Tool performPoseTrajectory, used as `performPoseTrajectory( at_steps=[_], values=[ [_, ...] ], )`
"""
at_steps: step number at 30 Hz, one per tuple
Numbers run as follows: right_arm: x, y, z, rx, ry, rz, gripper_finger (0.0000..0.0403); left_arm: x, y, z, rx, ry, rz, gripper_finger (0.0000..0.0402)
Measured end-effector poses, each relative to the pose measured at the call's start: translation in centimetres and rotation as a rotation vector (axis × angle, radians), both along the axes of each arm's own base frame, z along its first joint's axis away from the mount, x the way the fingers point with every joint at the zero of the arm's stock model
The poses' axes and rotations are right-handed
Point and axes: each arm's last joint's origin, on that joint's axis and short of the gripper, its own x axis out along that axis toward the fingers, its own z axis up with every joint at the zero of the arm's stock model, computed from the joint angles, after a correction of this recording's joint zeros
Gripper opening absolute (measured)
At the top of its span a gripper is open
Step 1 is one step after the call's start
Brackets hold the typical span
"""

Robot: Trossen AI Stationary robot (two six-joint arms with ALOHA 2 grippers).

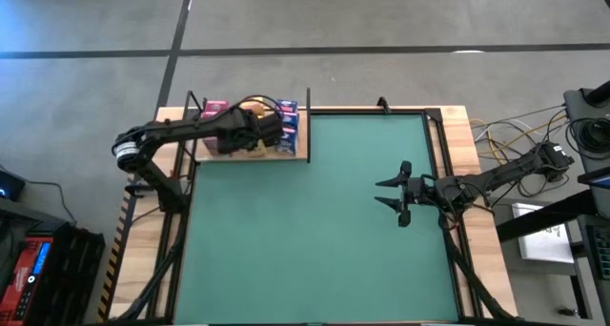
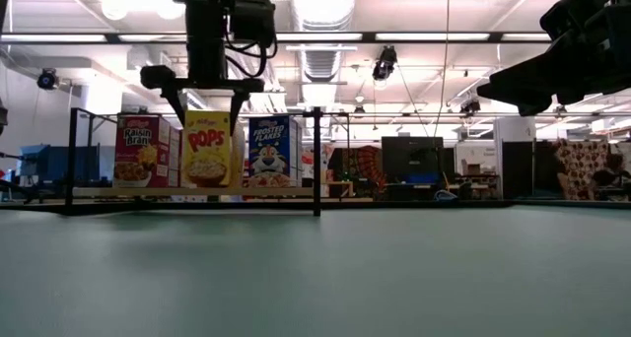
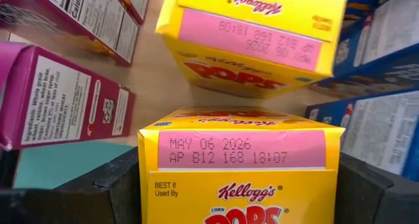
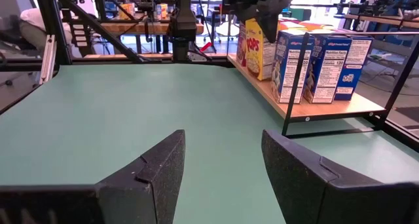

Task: Stack cereal on shelf
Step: Put the yellow cereal box on the shelf aligned with the yellow cereal boxes

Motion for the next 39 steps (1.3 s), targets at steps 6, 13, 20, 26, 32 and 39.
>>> performPoseTrajectory(
  at_steps=[6, 13, 20, 26, 32, 39],
  values=[
    [0.0, 0.0, 0.0, 0.0, 0.0, 0.0, 0.0192, -0.3, 0.6, -0.8, -0.012, -0.002, 0.003, 0.0316],
    [0.0, 0.0, 0.0, 0.0, 0.0, 0.0, 0.0192, -0.4, 1.1, -0.9, -0.009, -0.015, -0.002, 0.0317],
    [0.0, 0.0, 0.0, 0.0, 0.0, 0.0, 0.0192, -0.5, 1.4, -0.9, -0.011, -0.013, -0.002, 0.0369],
    [0.0, 0.0, 0.0, 0.0, 0.0, 0.0, 0.0192, -0.6, 1.4, -0.8, -0.01, -0.007, -0.028, 0.0393],
    [0.0, 0.0, 0.0, 0.0, 0.0, 0.0, 0.0192, -1.3, 1.0, 0.5, 0.004, -0.038, -0.052, 0.0398],
    [0.0, 0.0, 0.0, 0.0, 0.0, 0.0, 0.0192, -2.2, -0.2, 2.2, -0.014, -0.082, -0.138, 0.0399]
  ],
)
